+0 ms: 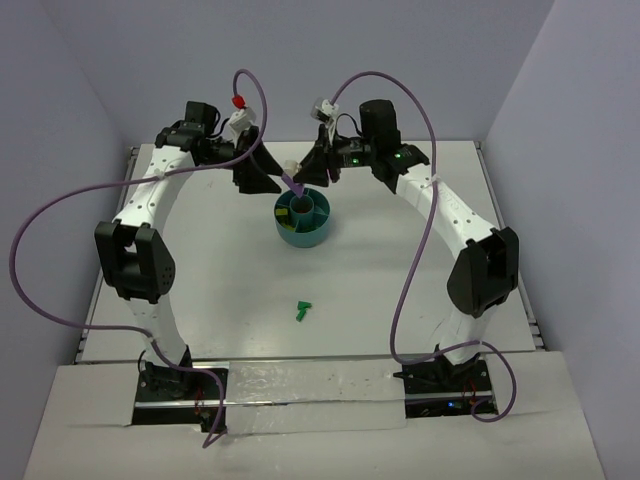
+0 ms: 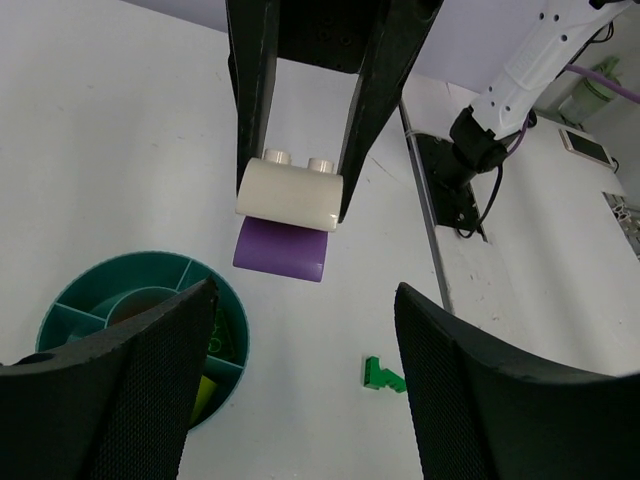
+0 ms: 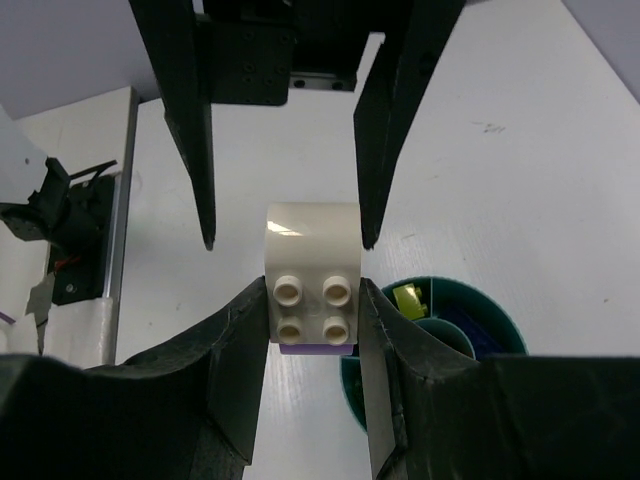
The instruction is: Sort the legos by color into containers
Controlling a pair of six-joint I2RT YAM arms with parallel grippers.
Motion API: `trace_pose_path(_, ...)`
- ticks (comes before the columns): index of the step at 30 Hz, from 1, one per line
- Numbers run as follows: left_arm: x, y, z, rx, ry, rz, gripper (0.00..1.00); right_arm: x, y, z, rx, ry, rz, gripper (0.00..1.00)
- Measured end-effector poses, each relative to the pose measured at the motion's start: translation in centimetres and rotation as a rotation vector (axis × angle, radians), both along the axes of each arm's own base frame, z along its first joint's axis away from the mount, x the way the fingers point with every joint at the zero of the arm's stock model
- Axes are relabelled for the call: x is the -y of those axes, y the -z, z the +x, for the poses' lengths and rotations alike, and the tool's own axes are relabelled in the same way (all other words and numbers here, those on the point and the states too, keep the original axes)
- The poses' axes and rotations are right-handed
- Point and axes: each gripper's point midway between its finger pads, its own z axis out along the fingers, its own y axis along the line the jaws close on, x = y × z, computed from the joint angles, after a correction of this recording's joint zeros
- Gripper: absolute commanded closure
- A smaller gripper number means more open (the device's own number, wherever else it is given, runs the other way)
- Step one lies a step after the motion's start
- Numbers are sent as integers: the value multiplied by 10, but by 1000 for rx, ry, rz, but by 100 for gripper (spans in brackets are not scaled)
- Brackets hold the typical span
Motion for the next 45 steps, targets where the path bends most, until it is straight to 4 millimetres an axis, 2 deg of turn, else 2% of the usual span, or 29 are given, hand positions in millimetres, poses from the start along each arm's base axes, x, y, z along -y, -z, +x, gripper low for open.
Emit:
trace_pose_path(8, 4, 3, 0, -9, 7, 2, 23, -12, -7, -7, 10, -24, 19, 100)
trace_pose_path(10, 4, 3, 1, -7, 6, 1, 27, -14, -8, -9, 5, -28, 23, 100)
trace_pose_path(14, 4, 3, 3, 0, 5, -2, 45, -16, -9, -10, 0, -28, 30, 100)
trace_pose_path(16, 4, 3, 3, -2, 6, -3, 51, -16, -10, -9, 3, -24, 32, 100)
trace_pose_path(20, 4, 3, 2, 2, 10, -9, 71, -16, -9, -5, -10, -4, 31, 100)
trace_pose_path(22, 4, 3, 2, 5, 10, -9, 77, -16, -8, -4, -20, 0, 34, 100)
trace_pose_path(24, 4, 3, 2, 5, 9, -9, 95, -16, -9, -4, -31, 3, 38, 100)
trace_pose_path(25, 4, 3, 2, 5, 9, -8, 100, -16, -8, -4, -36, 3, 39, 100)
trace_pose_path(33, 1, 8, -4, -2, -10, 17, 100, -14, -6, -5, -94, 9, 49, 100)
trace_pose_path(37, -7, 20, -5, -8, -43, 53, 100, -10, -6, -2, -116, 21, 54, 100)
trace_pose_path(42, -28, 43, 9, -32, -133, 126, 100, 11, -7, 19, -112, 89, 61, 100)
trace_pose_path(45, -40, 49, 24, -49, -212, 173, 100, 22, -4, 28, -100, 127, 51, 100)
